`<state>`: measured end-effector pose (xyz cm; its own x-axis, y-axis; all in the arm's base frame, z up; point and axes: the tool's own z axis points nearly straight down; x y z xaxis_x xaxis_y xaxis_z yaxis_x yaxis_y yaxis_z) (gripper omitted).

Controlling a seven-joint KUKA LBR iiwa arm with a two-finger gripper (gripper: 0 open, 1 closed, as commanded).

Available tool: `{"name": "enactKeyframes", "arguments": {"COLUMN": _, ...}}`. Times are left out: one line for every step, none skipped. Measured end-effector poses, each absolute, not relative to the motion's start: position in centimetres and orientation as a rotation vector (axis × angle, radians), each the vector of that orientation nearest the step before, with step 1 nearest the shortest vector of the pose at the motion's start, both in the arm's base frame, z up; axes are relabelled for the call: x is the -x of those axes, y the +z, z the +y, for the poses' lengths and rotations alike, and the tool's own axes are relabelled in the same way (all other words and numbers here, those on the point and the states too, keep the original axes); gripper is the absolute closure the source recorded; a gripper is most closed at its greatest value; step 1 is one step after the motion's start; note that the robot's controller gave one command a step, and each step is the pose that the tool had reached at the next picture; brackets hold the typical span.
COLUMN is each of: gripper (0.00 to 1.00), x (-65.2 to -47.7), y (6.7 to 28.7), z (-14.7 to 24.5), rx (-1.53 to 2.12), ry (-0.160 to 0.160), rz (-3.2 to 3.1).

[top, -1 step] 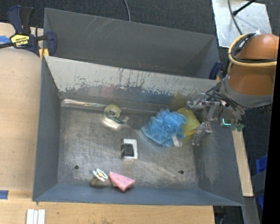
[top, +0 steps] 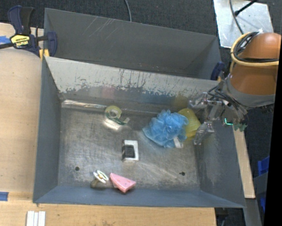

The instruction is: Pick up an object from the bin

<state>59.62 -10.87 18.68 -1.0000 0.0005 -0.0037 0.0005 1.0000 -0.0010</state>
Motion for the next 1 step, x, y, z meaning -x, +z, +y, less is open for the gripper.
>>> {"name": "enactKeyframes", "arguments": {"gripper": 1.0, "x": -58.83, "y": 7.48, "z": -9.64, "rx": 0.017, "ry": -0.002, "rz": 3.132}}
